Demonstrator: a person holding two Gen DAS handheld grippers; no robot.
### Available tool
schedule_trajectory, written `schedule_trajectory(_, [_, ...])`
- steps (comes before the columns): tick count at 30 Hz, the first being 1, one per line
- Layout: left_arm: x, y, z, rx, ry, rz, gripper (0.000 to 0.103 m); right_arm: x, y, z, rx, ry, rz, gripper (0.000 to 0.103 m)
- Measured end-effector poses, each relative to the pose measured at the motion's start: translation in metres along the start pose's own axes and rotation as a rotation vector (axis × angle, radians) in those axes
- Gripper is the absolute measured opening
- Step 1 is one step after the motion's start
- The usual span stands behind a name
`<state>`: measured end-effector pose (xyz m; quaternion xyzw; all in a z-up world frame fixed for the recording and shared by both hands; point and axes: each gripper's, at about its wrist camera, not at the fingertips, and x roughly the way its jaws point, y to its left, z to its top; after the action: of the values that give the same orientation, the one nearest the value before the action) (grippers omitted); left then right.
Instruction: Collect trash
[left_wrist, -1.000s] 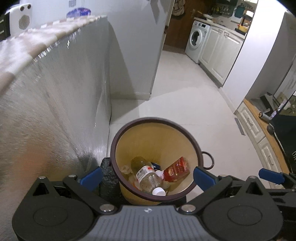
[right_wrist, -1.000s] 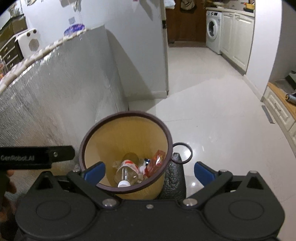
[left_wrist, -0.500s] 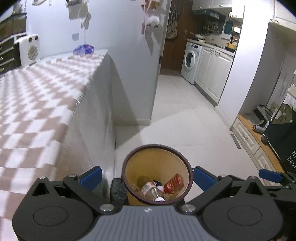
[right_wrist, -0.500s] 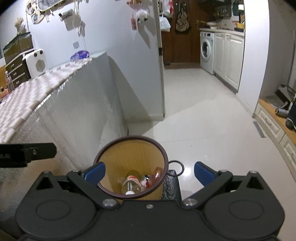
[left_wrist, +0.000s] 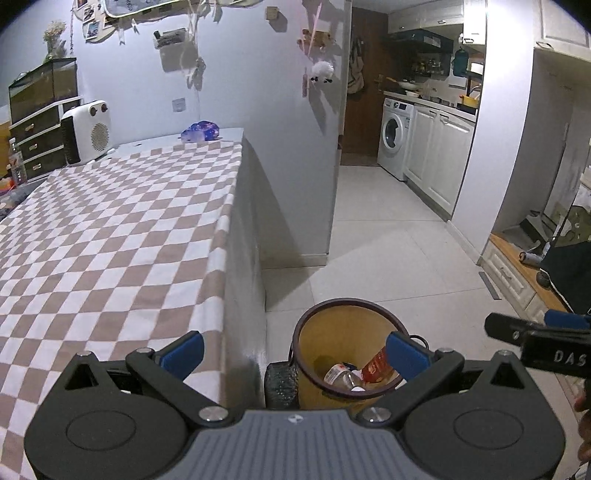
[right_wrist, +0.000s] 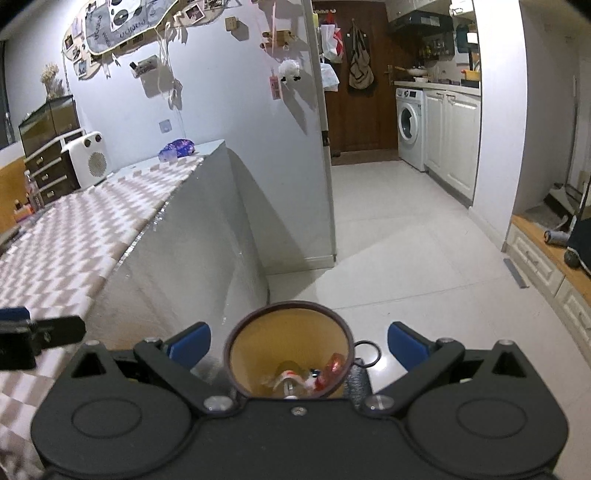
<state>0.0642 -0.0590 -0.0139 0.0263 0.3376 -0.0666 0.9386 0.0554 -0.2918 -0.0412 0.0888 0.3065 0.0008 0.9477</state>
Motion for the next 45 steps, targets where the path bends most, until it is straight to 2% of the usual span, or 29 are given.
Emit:
schedule_trajectory(6, [-0.01,0.016,-0.004,-0.021,-0.002,0.004,0.103,-0.022,0.017,0.003,-0.03,-0.026,-0.023,0.103])
schedule_trajectory(11, [-0.014,0.025,-0.007,-0.025,-0.001,0.005,0.103,-0.031,0.024,0.003,-0.042,-0.012,-0.036,0.103])
schedule_trajectory(22, [-0.008,0.036,-0.018,-0.018,0.036,0.01,0.103,-0.034,0.036,-0.003,-0.068,0.02,-0.061,0.103])
schedule_trajectory(45, [-0.005,0.045,-0.026,-0.034,0.052,0.006,0.103,-0.032,0.048,-0.011,-0.087,0.053,-0.085,0.103])
